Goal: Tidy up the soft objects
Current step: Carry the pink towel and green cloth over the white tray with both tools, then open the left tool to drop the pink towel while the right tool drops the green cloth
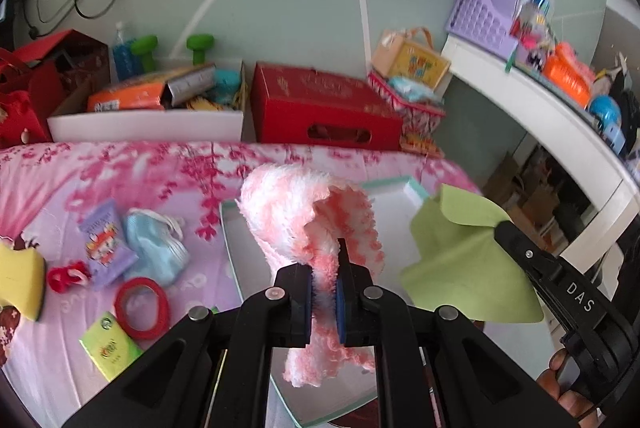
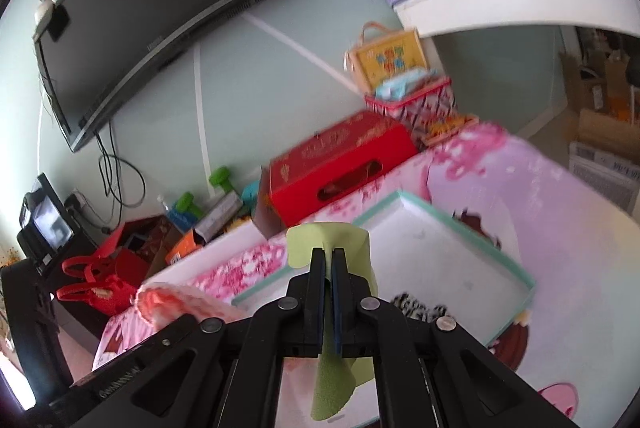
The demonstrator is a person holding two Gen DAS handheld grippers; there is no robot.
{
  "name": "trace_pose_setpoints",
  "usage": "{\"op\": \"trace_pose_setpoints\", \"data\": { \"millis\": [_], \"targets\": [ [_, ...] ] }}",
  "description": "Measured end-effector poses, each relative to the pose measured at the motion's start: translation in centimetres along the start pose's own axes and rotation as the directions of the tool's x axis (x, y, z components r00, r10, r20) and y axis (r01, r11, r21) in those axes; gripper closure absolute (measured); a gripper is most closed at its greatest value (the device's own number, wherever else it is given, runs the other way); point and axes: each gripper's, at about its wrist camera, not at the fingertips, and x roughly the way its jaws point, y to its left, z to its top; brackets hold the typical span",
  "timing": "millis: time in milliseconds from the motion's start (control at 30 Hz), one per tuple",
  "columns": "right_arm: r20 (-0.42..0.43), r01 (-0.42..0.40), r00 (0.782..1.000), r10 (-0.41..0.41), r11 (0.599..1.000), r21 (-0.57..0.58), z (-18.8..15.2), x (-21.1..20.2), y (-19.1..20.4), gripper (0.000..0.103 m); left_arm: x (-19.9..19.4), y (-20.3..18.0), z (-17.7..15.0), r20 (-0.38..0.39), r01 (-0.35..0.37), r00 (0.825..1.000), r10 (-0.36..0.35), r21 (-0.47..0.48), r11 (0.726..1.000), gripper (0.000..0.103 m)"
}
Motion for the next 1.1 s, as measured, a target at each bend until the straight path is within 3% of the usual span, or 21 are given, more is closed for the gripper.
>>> {"op": "trace_pose_setpoints", "data": {
  "millis": [300, 600, 967, 1033, 1100],
  "targets": [
    [-0.118, 0.062, 0.991, -0.063, 0.998, -0.012, -1.9, 3.4, -0.9, 0.1, 4.1, 0.2, -1.5, -0.114, -0.029, 0.993, 0.031, 0.016, 0.999, 0.094],
    [-0.182, 0.128, 0.975, -0.13, 0.992, -0.024, -2.7, 4.7, -1.5, 0.097, 8.0, -0.3, -2.9, -0.209, -0.03, 0.977, 0.036, 0.033, 0.999, 0.093],
    [-0.2, 0.144, 0.969, -0.147, 0.989, -0.028, -2.6, 4.6, -1.8, 0.096, 9.5, 0.4, -3.4, -0.223, -0.066, 0.972, 0.07, 0.028, 0.997, 0.093],
    [-0.196, 0.153, 0.968, -0.158, 0.987, -0.045, -2.4, 4.4, -1.5, 0.096, 9.6, 0.5, -3.4, -0.225, -0.065, 0.972, 0.069, 0.024, 0.998, 0.09],
    [-0.186, 0.143, 0.971, -0.148, 0.989, -0.041, -2.1, 4.0, -1.4, 0.096, 9.4, 0.4, -3.3, -0.228, -0.07, 0.971, 0.075, 0.03, 0.997, 0.073]
  ]
}}
